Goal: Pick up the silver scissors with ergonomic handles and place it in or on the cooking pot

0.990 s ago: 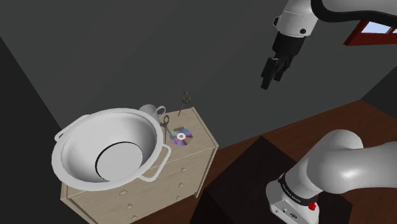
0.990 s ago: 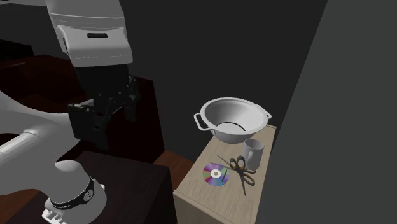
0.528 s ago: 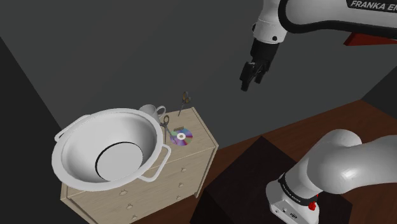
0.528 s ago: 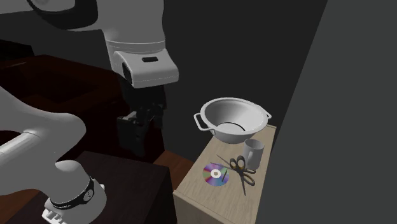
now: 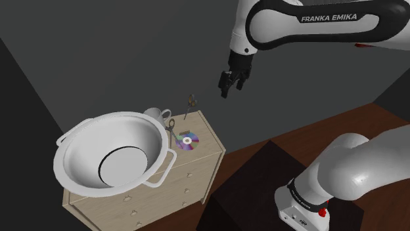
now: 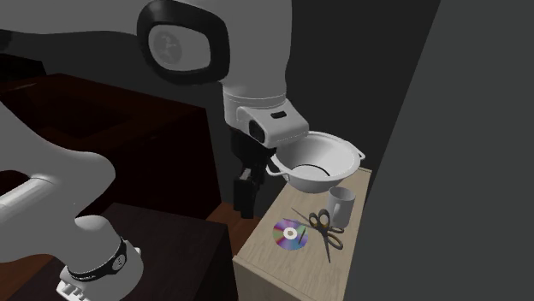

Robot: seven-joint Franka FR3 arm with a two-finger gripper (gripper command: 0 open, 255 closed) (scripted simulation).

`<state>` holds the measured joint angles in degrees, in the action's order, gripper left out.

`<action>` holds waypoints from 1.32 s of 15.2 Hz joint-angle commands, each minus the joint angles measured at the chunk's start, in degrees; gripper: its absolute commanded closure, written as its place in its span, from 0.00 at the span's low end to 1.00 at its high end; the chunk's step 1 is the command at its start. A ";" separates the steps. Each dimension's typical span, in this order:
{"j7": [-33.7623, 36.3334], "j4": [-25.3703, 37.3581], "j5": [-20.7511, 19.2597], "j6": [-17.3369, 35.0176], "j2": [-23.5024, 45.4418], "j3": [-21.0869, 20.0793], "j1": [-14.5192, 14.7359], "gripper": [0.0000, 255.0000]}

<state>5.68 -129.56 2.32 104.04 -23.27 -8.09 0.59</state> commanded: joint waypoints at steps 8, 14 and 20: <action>5.03 10.01 -2.10 10.03 18.45 -3.68 0.93 0.00; 6.76 12.60 -3.61 14.14 24.82 -4.36 1.47 0.00; 7.03 10.51 -3.98 17.51 26.13 -4.35 1.49 0.00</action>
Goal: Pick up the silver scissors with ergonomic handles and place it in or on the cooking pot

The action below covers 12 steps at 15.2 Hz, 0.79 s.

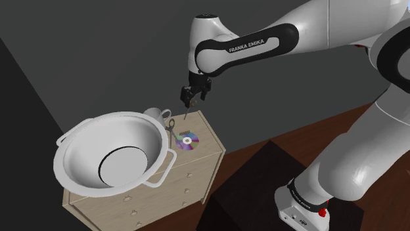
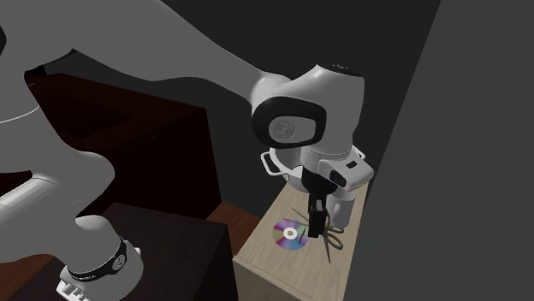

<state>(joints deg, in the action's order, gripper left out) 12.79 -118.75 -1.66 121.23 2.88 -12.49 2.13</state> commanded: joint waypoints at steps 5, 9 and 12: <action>-0.08 -0.30 -0.01 0.32 -0.01 0.04 -0.05 0.00; -0.08 -0.30 0.00 0.31 -0.01 0.04 -0.05 1.00; -0.08 -0.30 0.00 0.31 -0.01 0.04 -0.05 1.00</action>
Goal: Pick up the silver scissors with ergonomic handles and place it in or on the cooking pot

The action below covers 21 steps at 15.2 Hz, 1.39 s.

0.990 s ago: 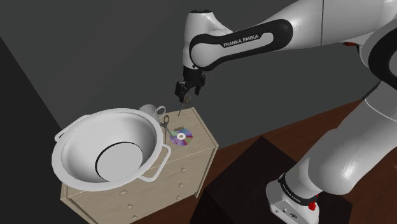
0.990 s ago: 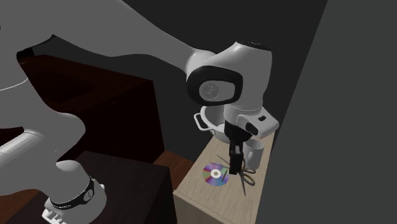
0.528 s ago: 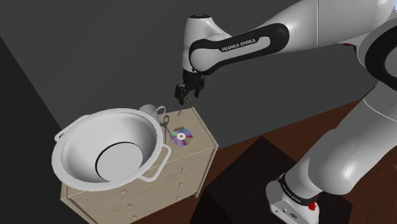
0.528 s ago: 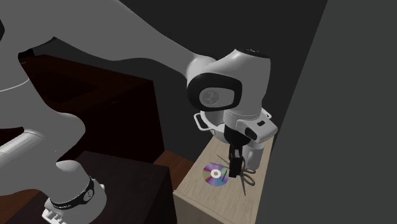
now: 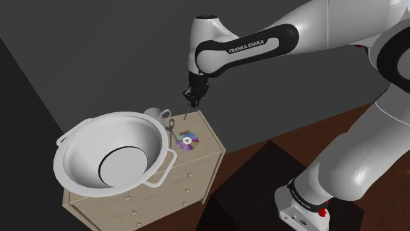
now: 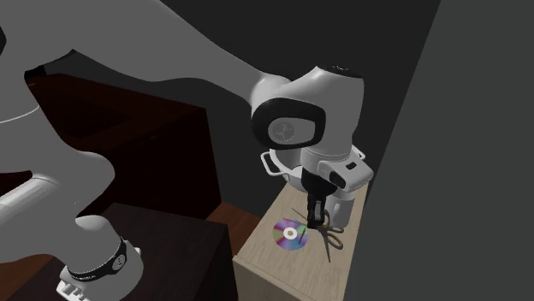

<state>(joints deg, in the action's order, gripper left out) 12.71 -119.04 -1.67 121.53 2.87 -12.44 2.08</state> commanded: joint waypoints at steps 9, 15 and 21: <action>-0.33 2.26 0.42 -3.67 -1.46 0.00 -0.04 1.00; -0.64 5.39 0.78 -8.12 -2.81 0.06 -0.07 1.00; -0.85 8.99 1.02 -12.62 -3.74 0.12 -0.08 1.00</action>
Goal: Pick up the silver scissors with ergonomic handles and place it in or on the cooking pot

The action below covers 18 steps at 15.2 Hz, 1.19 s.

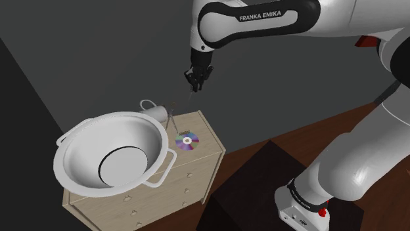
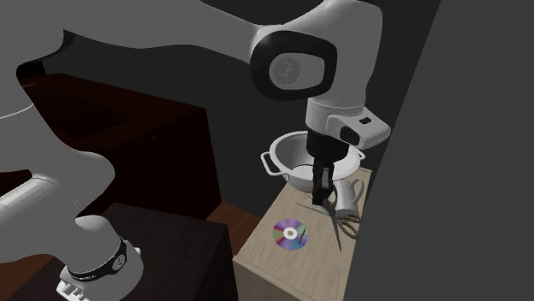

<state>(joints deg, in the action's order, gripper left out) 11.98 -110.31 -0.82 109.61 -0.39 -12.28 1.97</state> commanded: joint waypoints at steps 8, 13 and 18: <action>-0.28 5.80 0.31 -6.77 -1.02 0.03 0.05 1.00; -0.31 9.75 0.30 -10.64 -0.95 0.05 0.07 1.00; -0.29 14.10 0.21 -14.58 -0.52 0.03 0.09 1.00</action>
<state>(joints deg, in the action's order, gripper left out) 11.64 -97.38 -0.55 95.94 -1.22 -12.22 2.03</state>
